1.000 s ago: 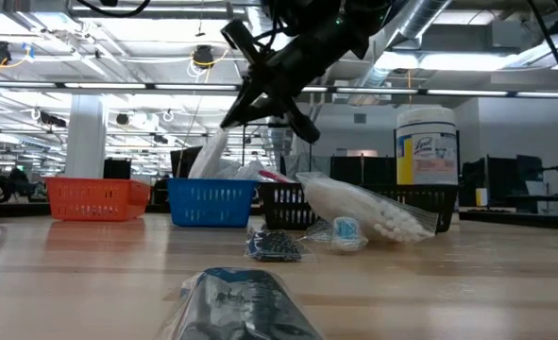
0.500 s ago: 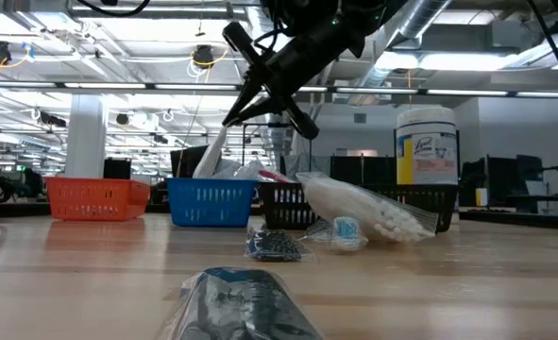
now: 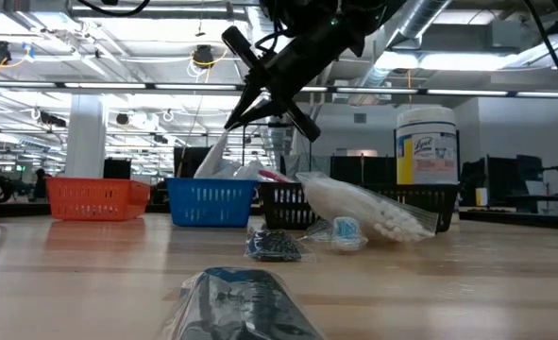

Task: Pick & Place Travel size toiletries
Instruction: Put the pack of cotton buds into the blue bin

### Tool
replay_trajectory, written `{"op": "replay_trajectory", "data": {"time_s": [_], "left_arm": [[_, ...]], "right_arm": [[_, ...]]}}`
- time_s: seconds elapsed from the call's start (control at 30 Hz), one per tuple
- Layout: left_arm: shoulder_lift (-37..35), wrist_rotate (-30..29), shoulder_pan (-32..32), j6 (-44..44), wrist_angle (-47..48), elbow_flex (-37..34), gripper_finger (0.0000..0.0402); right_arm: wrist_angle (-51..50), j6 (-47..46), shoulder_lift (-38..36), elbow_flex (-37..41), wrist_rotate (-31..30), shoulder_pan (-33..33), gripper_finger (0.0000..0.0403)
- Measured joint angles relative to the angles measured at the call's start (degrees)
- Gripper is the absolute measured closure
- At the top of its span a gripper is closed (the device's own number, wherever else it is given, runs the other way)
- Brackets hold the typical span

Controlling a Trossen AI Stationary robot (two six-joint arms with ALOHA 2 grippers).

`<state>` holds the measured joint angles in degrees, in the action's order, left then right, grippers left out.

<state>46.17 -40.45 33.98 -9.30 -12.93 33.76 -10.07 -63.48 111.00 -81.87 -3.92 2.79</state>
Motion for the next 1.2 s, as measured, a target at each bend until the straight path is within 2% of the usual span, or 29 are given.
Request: {"op": "replay_trajectory", "data": {"time_s": [0.3, 0.47, 0.57, 0.67, 0.77, 0.87, 0.97, 1.2], "left_arm": [[0.0, 0.0, 0.0, 0.0, 0.0, 0.0, 0.0082], [0.0, 0.0, 0.0, 0.0, 0.5, 0.0, 0.0082], [0.0, -3.0, -0.2, 0.0, 3.7, 0.0, 0.0082], [0.0, -5.2, -1.8, -0.5, 5.8, 0.0, 0.0082], [0.0, -4.3, -2.9, -1.7, 5.6, 0.0, 0.0082], [0.0, -2.6, -2.9, -1.7, 5.7, 0.0, 0.0082], [0.0, -2.6, -2.8, -1.7, 6.0, 0.0, 0.0082], [0.0, -2.6, -2.8, -2.5, 7.0, 0.0, 0.0082]], "right_arm": [[0.4, 0.5, 0.0, -0.5, -1.4, 1.2, 0.0403], [0.0, 0.9, 0.8, -0.5, -1.8, -1.3, 0.0403], [0.4, 0.9, 2.1, -0.5, -1.9, -1.5, 0.0403], [-0.8, 0.9, 5.4, -4.3, -0.2, 0.3, 0.0403], [-5.4, 1.1, 11.3, -10.1, 3.4, 1.8, 0.0403], [-10.0, 2.3, 14.5, -15.5, 2.3, 1.0, 0.0403], [-12.3, 3.5, 15.8, -19.3, 1.1, 0.0, 0.0403], [-14.4, 5.3, 14.1, -20.4, 0.2, -0.5, 0.0403]]}}
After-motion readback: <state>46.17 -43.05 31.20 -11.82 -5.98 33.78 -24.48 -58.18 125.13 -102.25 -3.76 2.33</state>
